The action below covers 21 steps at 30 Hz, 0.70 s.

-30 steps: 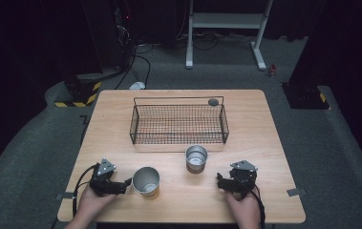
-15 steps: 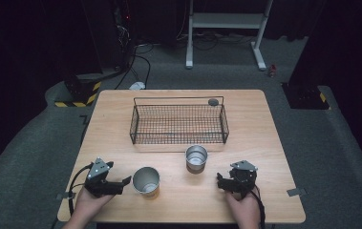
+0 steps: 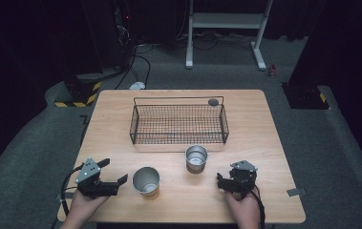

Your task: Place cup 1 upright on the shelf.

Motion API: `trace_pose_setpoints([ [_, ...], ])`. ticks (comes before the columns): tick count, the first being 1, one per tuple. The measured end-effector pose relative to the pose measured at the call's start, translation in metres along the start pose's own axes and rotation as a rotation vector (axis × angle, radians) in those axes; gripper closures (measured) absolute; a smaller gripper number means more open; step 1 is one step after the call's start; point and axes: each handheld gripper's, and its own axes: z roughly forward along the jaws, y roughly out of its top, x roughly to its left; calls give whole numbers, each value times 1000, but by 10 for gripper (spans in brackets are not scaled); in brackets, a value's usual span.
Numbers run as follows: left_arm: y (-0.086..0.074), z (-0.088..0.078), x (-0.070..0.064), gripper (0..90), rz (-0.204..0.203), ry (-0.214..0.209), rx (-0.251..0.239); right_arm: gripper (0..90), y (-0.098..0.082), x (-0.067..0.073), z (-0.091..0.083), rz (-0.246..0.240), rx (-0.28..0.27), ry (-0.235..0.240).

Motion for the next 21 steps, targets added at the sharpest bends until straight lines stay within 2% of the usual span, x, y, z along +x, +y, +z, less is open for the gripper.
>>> trace_pose_setpoints([
  [8, 11, -7, -12, 53, 12, -37, -37, 89, 0, 1, 0, 7, 1, 0],
  [17, 16, -4, -23, 36, 7, -80, -44, 89, 0, 1, 0, 10, 2, 0],
  [21, 19, -1, -28, 30, 18, -100, -39, 89, 0, 1, 0, 10, 2, 0],
])
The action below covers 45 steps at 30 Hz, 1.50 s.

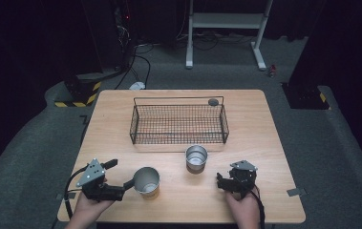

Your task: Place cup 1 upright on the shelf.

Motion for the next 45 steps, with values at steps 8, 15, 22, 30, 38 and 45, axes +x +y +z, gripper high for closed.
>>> trace_pose_setpoints([
  [8, 4, 11, -9, 25, 16, -21, 16, 89, 0, 0, 0, 0, 0, 0],
  [15, 9, 20, -16, 24, 17, -26, 27, 90, 0, 0, 0, -3, -1, 3],
  [22, 11, 31, -24, 22, 31, -62, 26, 90, 0, 0, 0, -3, -1, 3],
  [30, 11, 36, -29, 4, 49, -96, 39, 91, 1, 0, 1, -5, 0, 3],
  [38, 8, 40, -36, 0, 84, -99, 55, 91, 1, 0, 1, -5, 0, 3],
  [45, 5, 44, -39, 0, 96, -103, 71, 91, 1, 0, 1, -5, 0, 3],
])
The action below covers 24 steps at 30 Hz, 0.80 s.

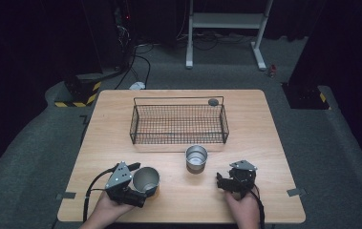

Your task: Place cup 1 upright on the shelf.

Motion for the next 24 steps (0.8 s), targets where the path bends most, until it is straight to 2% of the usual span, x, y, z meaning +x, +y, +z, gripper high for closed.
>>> trace_pose_setpoints([
  [13, -14, 4, 0, 0, -10, -5, 26, 91, 0, 0, 0, 0, 0, 0],
  [15, -16, 5, 0, 0, -23, -9, 21, 91, 0, 0, 0, 0, 0, 0],
  [24, -27, 8, 3, 4, -21, -34, 31, 91, 0, 0, 0, 0, 0, 0],
])
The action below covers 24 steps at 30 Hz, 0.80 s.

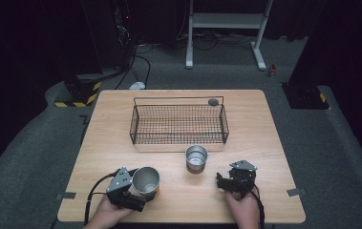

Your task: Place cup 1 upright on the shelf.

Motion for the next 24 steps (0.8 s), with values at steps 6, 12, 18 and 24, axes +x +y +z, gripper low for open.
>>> trace_pose_setpoints([
  [6, -3, 4, -2, 4, 2, -5, 21, 91, 0, 0, 0, 0, 0, 0],
  [12, -3, 6, -1, 4, 4, -7, 17, 91, 0, 0, 0, 0, 0, 0],
  [18, -1, 7, -1, 13, -8, -4, 3, 92, 0, 0, 0, 0, 0, 1],
  [24, 0, 6, -1, 78, -6, 1, -22, 92, 0, 0, 0, 0, 0, 1],
])
